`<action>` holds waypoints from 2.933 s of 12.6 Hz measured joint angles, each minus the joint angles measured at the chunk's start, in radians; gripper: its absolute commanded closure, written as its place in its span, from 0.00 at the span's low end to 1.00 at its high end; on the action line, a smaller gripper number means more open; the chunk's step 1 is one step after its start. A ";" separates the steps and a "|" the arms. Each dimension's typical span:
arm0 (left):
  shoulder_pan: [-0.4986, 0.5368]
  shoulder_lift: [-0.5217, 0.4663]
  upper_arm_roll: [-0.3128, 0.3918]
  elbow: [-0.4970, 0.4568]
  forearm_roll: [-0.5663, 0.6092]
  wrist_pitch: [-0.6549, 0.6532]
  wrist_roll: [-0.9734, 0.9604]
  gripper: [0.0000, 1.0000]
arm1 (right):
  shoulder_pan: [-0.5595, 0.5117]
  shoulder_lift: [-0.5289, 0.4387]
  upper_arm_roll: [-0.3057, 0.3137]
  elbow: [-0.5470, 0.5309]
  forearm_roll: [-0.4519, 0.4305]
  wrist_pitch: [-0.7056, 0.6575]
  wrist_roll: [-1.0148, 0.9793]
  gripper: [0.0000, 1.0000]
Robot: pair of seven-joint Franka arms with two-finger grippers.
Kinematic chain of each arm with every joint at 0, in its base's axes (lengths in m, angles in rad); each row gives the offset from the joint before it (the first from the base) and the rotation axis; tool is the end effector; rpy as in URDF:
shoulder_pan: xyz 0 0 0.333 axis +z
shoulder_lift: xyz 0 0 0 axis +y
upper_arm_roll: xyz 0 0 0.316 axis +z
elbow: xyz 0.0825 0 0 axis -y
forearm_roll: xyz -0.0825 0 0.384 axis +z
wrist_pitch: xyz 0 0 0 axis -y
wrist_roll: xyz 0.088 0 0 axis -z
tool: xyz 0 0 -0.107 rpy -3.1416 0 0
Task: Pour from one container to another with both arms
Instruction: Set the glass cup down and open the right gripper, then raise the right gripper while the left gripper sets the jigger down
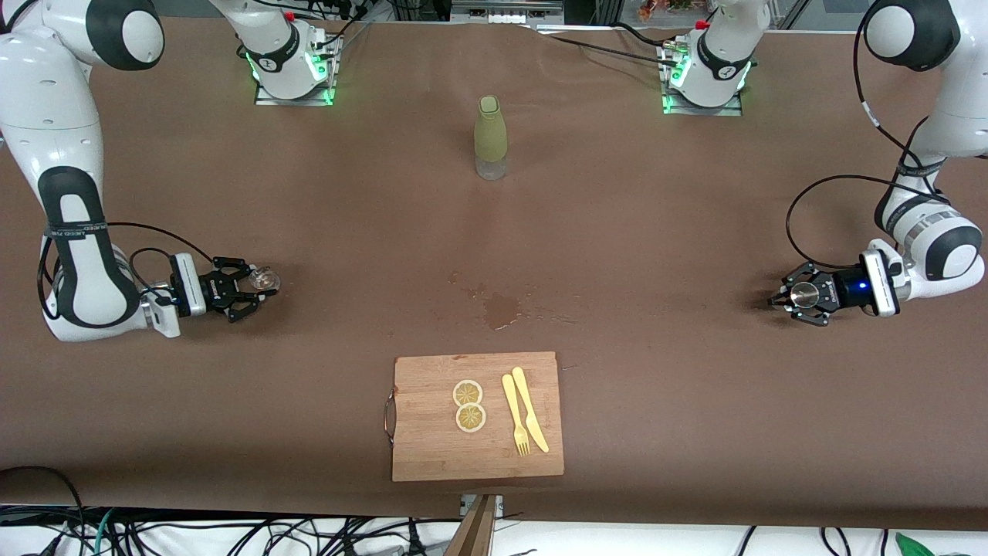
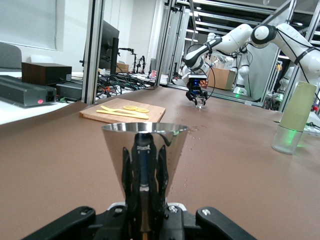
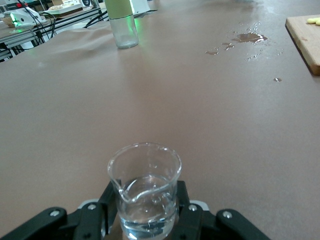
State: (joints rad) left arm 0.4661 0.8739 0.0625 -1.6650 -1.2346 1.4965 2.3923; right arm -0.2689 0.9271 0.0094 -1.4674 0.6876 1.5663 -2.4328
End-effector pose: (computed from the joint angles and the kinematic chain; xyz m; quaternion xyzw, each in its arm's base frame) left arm 0.5676 0.2045 0.1118 0.6328 -0.4300 0.4528 0.4579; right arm 0.6191 -0.0945 0.1109 -0.5195 -0.6990 -0.2209 0.4390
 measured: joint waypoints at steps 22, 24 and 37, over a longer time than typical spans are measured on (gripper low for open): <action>-0.012 0.070 -0.014 0.000 -0.029 0.031 0.087 1.00 | 0.023 -0.126 -0.141 0.152 -0.213 -0.179 0.374 0.00; -0.013 0.070 -0.014 0.000 -0.029 0.031 0.087 0.87 | 0.062 -0.195 -0.139 0.158 -0.270 -0.181 0.511 0.00; -0.013 0.079 -0.013 -0.002 -0.029 0.031 0.090 0.00 | 0.426 -0.456 -0.129 0.158 -0.554 -0.224 1.358 0.00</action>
State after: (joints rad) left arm 0.4534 0.9525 0.0500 -1.6673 -1.2631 1.5279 2.4824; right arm 0.1569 0.4708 -0.1199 -1.3094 0.1332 1.3424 -1.0747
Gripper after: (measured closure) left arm 0.674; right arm 0.000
